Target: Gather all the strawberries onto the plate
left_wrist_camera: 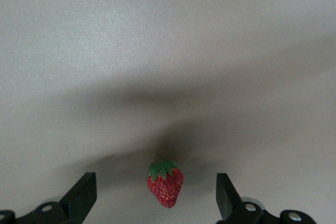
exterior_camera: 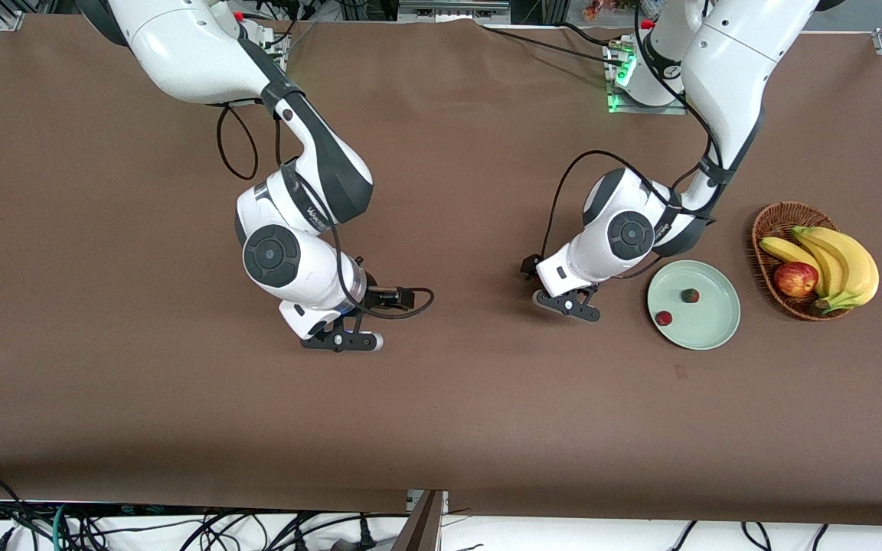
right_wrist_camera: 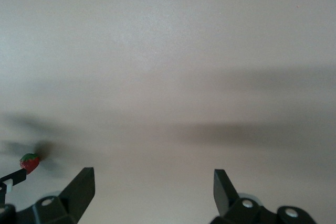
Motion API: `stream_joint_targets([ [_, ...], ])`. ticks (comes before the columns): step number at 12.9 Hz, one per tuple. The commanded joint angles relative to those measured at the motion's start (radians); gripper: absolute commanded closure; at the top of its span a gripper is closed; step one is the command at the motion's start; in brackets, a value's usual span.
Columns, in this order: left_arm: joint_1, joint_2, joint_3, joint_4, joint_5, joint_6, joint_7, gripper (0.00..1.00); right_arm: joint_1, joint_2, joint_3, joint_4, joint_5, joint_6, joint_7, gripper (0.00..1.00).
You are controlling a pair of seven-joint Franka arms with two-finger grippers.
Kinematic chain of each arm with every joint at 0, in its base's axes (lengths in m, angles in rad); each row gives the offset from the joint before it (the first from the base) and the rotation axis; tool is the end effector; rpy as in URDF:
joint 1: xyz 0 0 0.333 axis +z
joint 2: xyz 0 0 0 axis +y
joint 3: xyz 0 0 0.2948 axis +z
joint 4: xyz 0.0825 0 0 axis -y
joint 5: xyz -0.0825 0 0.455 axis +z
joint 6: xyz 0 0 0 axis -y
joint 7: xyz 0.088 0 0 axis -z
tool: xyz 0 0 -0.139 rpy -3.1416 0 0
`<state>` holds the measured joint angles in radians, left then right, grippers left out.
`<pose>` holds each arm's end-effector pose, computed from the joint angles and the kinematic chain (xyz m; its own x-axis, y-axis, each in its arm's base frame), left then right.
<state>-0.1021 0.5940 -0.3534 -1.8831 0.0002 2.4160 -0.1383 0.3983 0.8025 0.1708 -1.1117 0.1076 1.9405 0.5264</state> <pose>0.5956 -0.3001 0.1035 0.9624 -0.2655 -0.0576 -0.2508 -0.9497 0.1874 0.7019 0.4201 0.2746 0.9953 -0.0388 -0.0886 -0.0564 -0.9770 -0.2055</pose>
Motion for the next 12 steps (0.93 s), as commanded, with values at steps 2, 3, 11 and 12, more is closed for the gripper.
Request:
stream_joint_targets([
  [2, -0.076, 0.043, 0.021, -0.016, 0.129, 0.052, -0.181, 0.00, -0.246, -0.233, -0.059, -0.091, -0.095, -0.331, -0.540, 0.00],
  [3, -0.076, 0.041, 0.022, -0.016, 0.130, 0.052, -0.181, 0.00, -0.248, -0.233, -0.059, -0.091, -0.095, -0.331, -0.539, 0.00],
  [11, -0.074, 0.040, 0.021, -0.014, 0.195, 0.046, -0.175, 1.00, -0.297, -0.348, -0.059, -0.177, -0.109, -0.333, -0.539, 0.00],
  [12, -0.074, 0.029, 0.021, -0.014, 0.195, 0.037, -0.176, 1.00, -0.311, -0.377, -0.059, -0.198, -0.111, -0.334, -0.539, 0.00],
])
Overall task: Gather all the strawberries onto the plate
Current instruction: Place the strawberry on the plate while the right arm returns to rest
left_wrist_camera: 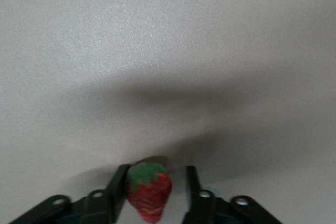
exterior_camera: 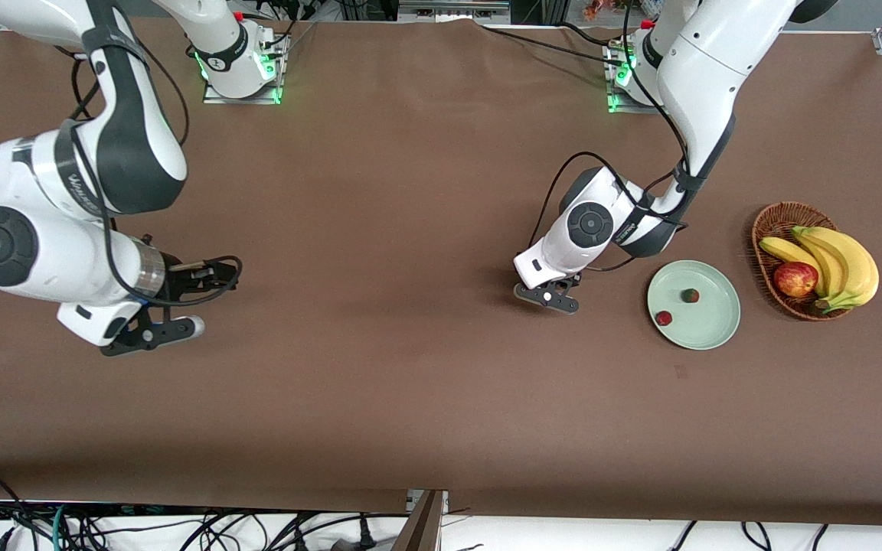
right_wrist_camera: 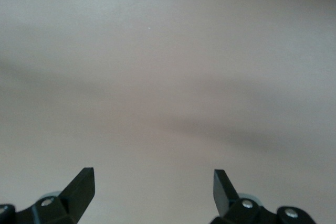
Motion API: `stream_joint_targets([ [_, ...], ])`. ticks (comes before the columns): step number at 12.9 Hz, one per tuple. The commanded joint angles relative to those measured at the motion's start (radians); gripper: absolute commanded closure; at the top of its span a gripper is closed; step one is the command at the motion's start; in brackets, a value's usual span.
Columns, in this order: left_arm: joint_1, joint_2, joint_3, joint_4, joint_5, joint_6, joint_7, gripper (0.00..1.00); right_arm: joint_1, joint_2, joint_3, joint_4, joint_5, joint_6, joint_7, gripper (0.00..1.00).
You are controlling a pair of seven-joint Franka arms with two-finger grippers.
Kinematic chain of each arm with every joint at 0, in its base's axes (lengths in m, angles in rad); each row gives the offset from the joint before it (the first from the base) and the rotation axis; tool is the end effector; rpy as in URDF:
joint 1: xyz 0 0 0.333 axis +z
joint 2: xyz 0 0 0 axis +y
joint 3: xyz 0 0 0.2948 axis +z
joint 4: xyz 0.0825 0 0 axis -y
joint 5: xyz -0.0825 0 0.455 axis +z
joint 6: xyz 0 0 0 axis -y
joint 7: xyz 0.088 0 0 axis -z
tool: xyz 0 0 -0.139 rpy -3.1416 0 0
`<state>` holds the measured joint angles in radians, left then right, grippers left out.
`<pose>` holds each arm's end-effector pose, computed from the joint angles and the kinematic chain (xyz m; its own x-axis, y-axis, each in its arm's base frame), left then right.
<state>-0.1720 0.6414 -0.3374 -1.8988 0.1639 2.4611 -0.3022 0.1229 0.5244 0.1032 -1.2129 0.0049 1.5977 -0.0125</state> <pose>0.5670 -0.3268 0.0686 0.9590 -0.2769 -0.0601 -0.2713 -0.9585 0.0874 0.7329 0.1549 0.4046 0.9642 0.2277 -0.1360 0.2217 -0.9734 -0.0581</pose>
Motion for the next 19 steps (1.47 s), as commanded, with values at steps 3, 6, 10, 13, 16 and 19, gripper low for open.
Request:
stream_joint_targets([
  [3, 0.022, -0.080, 0.006, 0.043, 0.031, -0.202, 0.096, 1.00, -0.063, -0.168, 0.009, -0.116, -0.037, -0.056, 0.002, 0.00],
  [6, 0.119, -0.121, 0.006, 0.084, 0.031, -0.404, 0.405, 1.00, -0.084, -0.250, 0.009, -0.126, -0.080, -0.116, 0.000, 0.00],
  [10, 0.336, -0.154, 0.003, 0.084, 0.031, -0.459, 0.919, 1.00, -0.135, -0.421, 0.012, -0.264, -0.069, -0.131, 0.019, 0.00],
  [13, 0.468, -0.122, 0.002, 0.086, 0.031, -0.414, 1.203, 1.00, -0.138, -0.497, 0.010, -0.289, -0.077, -0.177, 0.002, 0.00],
  [16, 0.486, -0.063, 0.003, 0.080, 0.023, -0.268, 1.393, 0.30, -0.140, -0.521, 0.009, -0.277, -0.082, -0.183, 0.003, 0.00],
  [19, 0.502, -0.084, -0.002, 0.083, 0.023, -0.283, 1.411, 0.00, -0.140, -0.526, 0.006, -0.277, -0.086, -0.231, 0.000, 0.00],
])
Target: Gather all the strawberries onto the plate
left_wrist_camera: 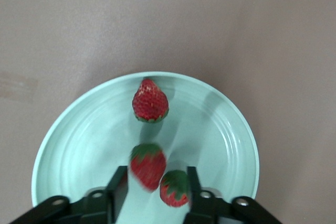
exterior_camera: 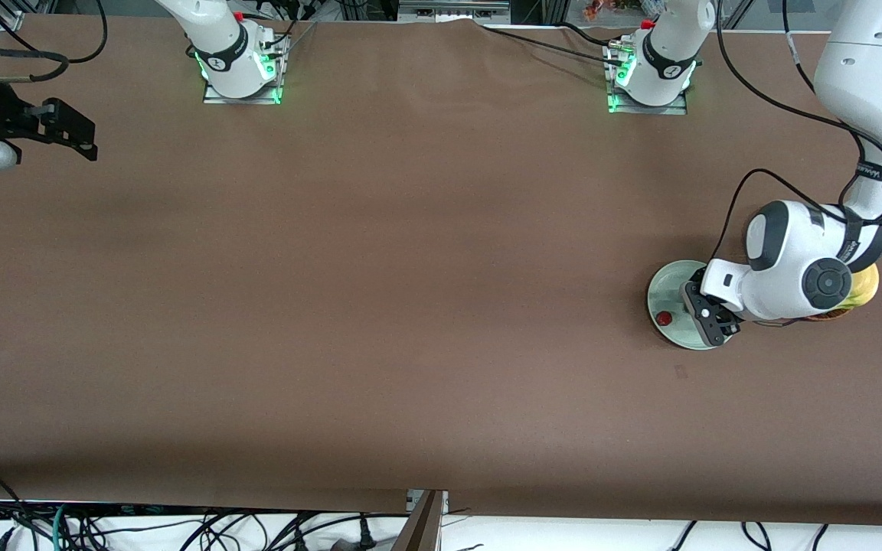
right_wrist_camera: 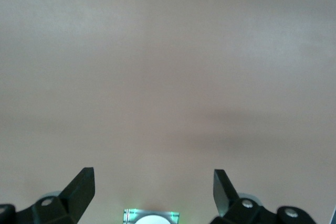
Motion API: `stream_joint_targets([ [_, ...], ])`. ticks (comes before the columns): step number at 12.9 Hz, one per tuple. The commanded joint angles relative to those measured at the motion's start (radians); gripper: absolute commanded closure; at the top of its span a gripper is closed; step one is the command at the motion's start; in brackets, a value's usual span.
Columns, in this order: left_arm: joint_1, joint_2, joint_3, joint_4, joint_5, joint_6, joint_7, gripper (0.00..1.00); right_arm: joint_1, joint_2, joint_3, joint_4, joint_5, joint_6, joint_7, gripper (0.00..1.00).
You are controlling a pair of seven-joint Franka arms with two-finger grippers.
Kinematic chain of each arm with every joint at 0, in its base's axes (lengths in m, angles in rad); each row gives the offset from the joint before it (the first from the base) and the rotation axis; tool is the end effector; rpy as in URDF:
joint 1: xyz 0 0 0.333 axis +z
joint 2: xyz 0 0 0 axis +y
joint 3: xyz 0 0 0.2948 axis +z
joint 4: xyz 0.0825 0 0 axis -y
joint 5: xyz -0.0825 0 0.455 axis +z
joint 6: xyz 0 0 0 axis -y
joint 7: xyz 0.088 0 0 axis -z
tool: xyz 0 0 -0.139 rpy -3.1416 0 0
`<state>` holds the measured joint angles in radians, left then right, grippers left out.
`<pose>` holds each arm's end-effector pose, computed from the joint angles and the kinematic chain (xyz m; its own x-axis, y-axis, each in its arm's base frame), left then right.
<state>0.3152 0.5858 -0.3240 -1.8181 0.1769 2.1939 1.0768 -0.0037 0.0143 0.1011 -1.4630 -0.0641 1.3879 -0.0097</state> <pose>0.6627 0.0002 0.1157 0.3901 -0.9202 -0.0333 -0.9042 -0.3896 0.1750 0.6053 0.0489 0.6052 0.9914 0.0950 -0.0895 0.1007 -0.9930 0.0615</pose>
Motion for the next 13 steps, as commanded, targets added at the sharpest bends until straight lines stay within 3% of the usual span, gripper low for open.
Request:
stream_joint_targets([
  [1, 0.016, -0.053, -0.017, 0.003, 0.003, -0.048, 0.029, 0.00, -0.013, -0.005, -0.017, -0.027, -0.013, -0.023, -0.006, 0.00],
  [4, 0.016, -0.141, -0.018, 0.057, -0.037, -0.217, -0.029, 0.00, -0.010, 0.003, -0.038, -0.022, -0.005, -0.016, -0.061, 0.00],
  [7, 0.004, -0.147, -0.018, 0.222, -0.065, -0.486, -0.176, 0.00, -0.012, 0.004, -0.040, -0.010, -0.003, -0.016, -0.058, 0.00],
  [11, -0.019, -0.150, -0.047, 0.443, -0.065, -0.744, -0.559, 0.00, -0.010, 0.004, -0.041, -0.010, -0.006, -0.024, -0.058, 0.00],
  [13, -0.051, -0.213, -0.038, 0.482, -0.066, -0.798, -0.722, 0.00, -0.010, 0.004, -0.041, -0.010, -0.006, -0.024, -0.056, 0.00],
])
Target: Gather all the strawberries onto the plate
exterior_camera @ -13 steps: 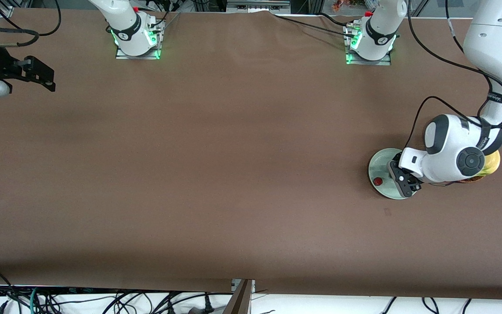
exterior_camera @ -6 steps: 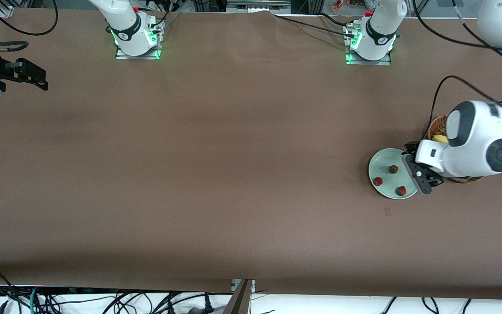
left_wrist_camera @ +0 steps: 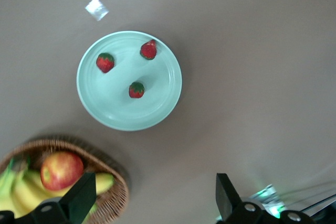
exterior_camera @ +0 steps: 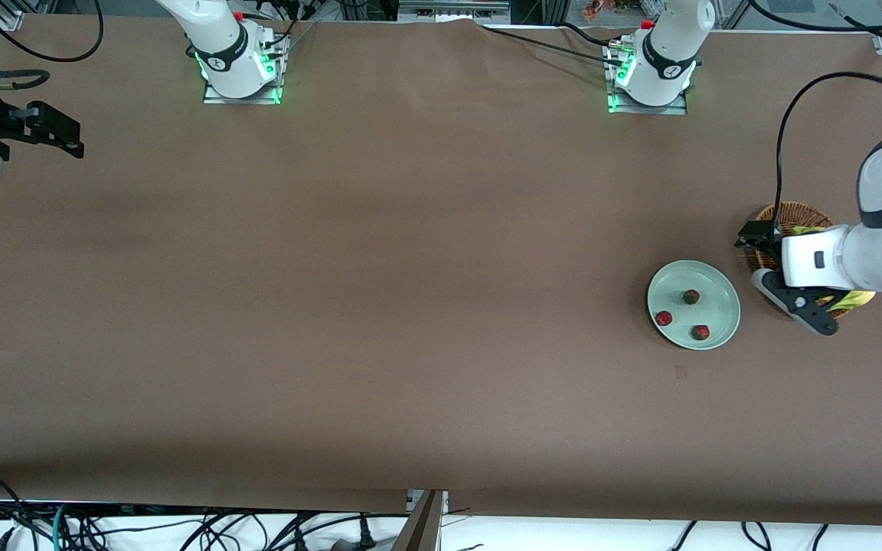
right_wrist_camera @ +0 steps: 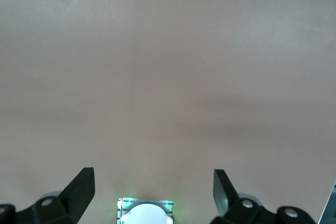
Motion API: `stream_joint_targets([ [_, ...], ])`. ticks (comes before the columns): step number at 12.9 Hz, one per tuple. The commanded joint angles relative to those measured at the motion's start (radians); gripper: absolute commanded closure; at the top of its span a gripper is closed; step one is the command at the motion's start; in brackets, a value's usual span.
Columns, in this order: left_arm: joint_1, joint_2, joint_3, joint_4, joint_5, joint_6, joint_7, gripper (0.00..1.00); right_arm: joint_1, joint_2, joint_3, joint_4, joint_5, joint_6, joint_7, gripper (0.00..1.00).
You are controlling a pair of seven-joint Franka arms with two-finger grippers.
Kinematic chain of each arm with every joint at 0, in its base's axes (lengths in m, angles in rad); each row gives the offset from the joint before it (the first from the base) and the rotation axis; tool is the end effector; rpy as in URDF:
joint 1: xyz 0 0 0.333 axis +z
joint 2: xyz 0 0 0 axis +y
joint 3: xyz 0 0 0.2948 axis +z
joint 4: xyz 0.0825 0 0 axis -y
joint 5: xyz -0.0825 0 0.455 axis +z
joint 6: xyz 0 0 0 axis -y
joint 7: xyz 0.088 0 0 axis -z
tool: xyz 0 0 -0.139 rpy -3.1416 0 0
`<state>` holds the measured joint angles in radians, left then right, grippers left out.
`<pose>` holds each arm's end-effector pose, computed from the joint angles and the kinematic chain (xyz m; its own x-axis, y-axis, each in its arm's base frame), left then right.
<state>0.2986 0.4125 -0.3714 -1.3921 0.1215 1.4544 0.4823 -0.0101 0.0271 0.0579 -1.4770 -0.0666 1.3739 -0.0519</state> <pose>0.6897 -0.0025 0.3993 0.8056 -0.5283 -0.2683 -0.4998 -0.8491 0.1711 0.6079 0.0184 0.5892 0.9874 0.0862 -0.1326 0.0946 -0.9938 0.0580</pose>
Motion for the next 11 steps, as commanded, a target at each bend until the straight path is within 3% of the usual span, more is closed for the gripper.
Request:
stream_joint_targets([
  [1, -0.047, -0.090, 0.017, 0.051, -0.017, -0.057, -0.151, 0.00, -0.004, -0.009, 0.002, 0.004, -0.009, -0.010, -0.014, 0.00],
  [2, -0.076, -0.154, 0.079, 0.029, -0.034, -0.043, -0.166, 0.00, -0.004, -0.009, 0.002, 0.004, -0.009, -0.010, -0.014, 0.00],
  [4, -0.201, -0.309, 0.253, -0.107, -0.080, 0.076, -0.287, 0.00, -0.004, -0.009, 0.002, 0.004, -0.002, -0.009, -0.016, 0.00],
  [6, -0.289, -0.429, 0.353, -0.258, -0.085, 0.156, -0.489, 0.00, -0.002, -0.009, 0.002, 0.004, -0.002, -0.009, -0.016, 0.00],
  [11, -0.294, -0.432, 0.348, -0.274, -0.083, 0.159, -0.525, 0.00, -0.001, -0.009, 0.003, 0.004, -0.001, -0.009, -0.002, 0.00],
])
